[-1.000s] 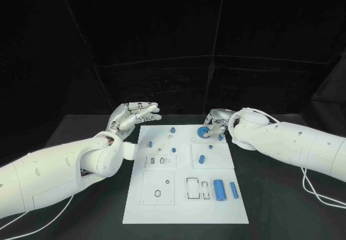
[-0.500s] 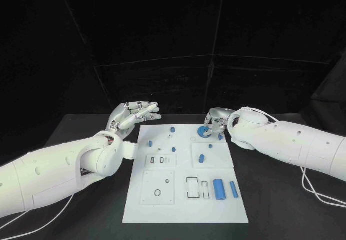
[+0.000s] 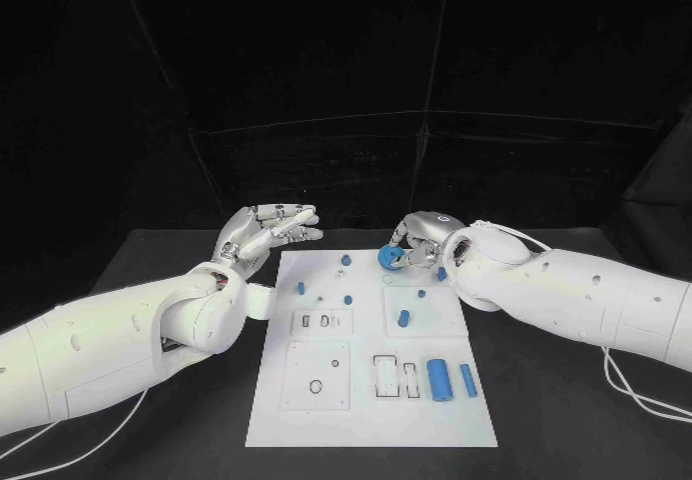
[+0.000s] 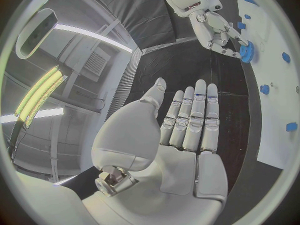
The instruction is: Assemble the parts on the task board
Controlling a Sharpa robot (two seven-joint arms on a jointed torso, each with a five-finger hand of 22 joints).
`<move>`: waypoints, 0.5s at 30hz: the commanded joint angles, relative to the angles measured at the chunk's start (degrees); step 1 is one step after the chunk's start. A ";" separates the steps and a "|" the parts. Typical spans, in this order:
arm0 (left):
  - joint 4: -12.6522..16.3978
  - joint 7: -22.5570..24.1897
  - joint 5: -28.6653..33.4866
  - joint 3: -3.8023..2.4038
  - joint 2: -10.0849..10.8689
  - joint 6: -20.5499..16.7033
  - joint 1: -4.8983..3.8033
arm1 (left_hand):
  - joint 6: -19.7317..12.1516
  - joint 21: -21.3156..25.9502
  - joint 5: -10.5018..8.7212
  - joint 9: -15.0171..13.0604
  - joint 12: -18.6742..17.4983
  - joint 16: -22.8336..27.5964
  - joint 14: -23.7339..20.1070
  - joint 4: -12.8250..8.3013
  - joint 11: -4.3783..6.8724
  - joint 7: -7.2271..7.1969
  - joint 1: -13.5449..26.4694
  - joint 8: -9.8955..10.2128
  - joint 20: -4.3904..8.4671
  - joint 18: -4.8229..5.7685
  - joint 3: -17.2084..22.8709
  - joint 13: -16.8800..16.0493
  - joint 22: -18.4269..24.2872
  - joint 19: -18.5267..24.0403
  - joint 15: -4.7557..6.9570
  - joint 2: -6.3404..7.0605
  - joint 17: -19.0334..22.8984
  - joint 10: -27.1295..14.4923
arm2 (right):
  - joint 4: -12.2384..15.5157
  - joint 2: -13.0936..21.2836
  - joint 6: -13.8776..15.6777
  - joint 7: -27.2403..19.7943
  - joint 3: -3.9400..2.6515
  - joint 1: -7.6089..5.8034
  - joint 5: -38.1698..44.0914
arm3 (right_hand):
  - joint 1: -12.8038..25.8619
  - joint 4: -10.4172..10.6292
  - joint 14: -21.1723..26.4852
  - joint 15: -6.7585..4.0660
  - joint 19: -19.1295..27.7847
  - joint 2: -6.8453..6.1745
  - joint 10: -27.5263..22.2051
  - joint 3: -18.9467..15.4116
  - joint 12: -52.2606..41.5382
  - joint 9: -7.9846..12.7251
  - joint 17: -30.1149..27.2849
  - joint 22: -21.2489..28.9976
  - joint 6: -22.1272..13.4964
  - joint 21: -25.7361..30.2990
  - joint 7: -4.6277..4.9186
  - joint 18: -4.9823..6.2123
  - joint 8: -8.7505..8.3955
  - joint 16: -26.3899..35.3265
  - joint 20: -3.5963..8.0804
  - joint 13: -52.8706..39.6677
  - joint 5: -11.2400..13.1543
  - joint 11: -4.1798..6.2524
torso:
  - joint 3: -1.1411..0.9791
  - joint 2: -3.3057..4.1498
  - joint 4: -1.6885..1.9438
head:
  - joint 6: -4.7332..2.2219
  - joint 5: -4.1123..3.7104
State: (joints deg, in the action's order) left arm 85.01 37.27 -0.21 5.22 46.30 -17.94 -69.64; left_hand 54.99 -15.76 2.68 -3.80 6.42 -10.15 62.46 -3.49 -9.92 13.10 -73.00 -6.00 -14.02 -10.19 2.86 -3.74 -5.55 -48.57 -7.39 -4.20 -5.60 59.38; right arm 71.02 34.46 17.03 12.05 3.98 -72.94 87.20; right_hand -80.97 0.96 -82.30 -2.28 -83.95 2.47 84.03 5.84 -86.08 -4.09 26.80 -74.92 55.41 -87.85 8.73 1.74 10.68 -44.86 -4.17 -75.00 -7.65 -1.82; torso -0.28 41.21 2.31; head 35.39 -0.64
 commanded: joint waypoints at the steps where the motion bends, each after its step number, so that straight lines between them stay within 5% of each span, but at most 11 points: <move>1: 0.11 0.18 -0.21 -0.06 0.06 0.68 -0.08 | 0.42 0.39 0.17 0.01 -0.32 0.31 0.35 -0.22 -0.01 -0.10 -0.02 0.38 -0.15 -0.42 -0.01 0.03 0.05 -0.41 -0.10 -0.53 0.07 0.28 | 1.80 -0.47 3.99 0.17 -0.03 -0.11 3.53 | -0.43 0.15 0.07 -0.42 -2.99 1.23 3.19 0.61 -0.07 -1.08 -0.10 -10.27 5.46 -0.34 -2.49 -0.64 0.41 0.33 0.36 -10.71 0.06 0.34 | 0.00 0.00 0.03 | 0.05 0.25; 8: 0.21 0.16 -0.21 -0.06 0.00 0.74 -0.09 | 0.42 0.39 0.17 0.01 -0.32 0.31 0.35 -0.22 -0.01 -0.10 -0.02 0.38 -0.15 -0.42 -0.01 0.03 0.05 -0.41 -0.10 -0.53 0.07 0.28 | 2.48 -3.59 4.12 1.57 -0.04 0.21 7.14 | 0.16 0.18 0.05 -0.38 -3.07 0.89 3.16 0.90 0.00 -0.98 -0.10 -10.40 5.35 -0.39 -2.39 -0.67 -0.05 0.36 0.36 -10.67 0.06 0.27 | 0.10 0.02 0.26 | 0.08 0.53; 15: 0.22 0.12 -0.21 -0.06 -0.07 0.71 -0.10 | 0.42 0.39 0.17 0.01 -0.32 0.31 0.35 -0.22 -0.01 -0.10 -0.02 0.38 -0.15 -0.42 -0.01 0.03 0.05 -0.41 -0.10 -0.53 0.07 0.28 | 0.38 -7.33 1.37 2.04 -0.05 0.95 7.79 | 0.65 0.24 0.03 -0.32 -3.03 0.67 3.03 1.16 0.20 -0.89 -0.11 -10.34 5.23 -0.36 -2.29 -0.66 -0.45 0.38 0.33 -10.50 0.08 0.19 | 0.02 0.11 0.05 | 0.19 0.79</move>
State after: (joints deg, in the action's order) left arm 85.11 37.19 -0.21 5.22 46.30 -17.88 -69.64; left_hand 54.99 -15.76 2.68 -3.81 6.42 -10.15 62.46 -3.48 -9.92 13.09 -73.00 -6.00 -14.03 -10.19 2.86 -3.74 -5.55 -48.57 -7.39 -4.20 -5.61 59.37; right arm 71.79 27.53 19.42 13.30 3.96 -71.94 92.95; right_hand -80.52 0.73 -82.30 -2.27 -83.95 2.91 84.03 6.22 -86.08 -4.00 26.74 -74.92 55.41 -87.85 8.73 1.74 10.52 -44.86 -4.17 -75.00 -7.19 -1.83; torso -0.21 41.24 2.48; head 35.52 0.10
